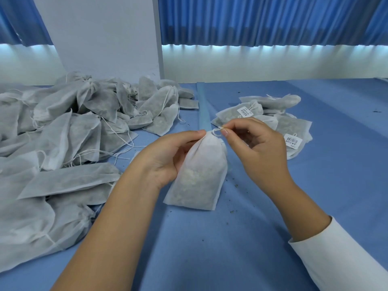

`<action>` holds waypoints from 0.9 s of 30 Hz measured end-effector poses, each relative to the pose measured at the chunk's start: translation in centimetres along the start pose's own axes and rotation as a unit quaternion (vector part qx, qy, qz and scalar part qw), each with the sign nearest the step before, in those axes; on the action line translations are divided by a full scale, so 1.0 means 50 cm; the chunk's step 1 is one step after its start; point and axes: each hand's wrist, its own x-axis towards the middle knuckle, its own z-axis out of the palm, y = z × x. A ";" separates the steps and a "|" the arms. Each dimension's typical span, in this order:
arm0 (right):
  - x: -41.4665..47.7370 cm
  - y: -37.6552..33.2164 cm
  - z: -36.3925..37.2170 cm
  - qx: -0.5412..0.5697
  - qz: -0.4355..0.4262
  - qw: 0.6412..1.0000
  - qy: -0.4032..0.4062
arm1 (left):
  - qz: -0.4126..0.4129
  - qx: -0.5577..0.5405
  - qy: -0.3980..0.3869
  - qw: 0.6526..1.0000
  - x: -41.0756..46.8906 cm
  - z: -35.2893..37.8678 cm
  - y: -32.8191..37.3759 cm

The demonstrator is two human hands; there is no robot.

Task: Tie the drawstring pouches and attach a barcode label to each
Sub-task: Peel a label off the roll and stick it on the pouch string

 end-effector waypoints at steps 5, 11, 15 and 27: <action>0.000 -0.002 0.000 0.004 0.003 1.000 0.003 | 0.009 0.038 -0.003 0.999 0.001 0.000 -0.001; 0.000 -0.003 -0.001 -0.008 -0.010 1.000 -0.002 | 0.033 0.050 -0.027 0.998 -0.006 0.007 -0.005; 0.002 -0.002 -0.002 -0.013 -0.015 1.000 -0.001 | 0.069 0.038 0.051 0.996 -0.003 0.012 -0.005; 0.002 -0.006 0.006 0.082 0.121 0.988 -0.051 | 0.217 0.244 0.198 0.924 0.012 0.030 -0.029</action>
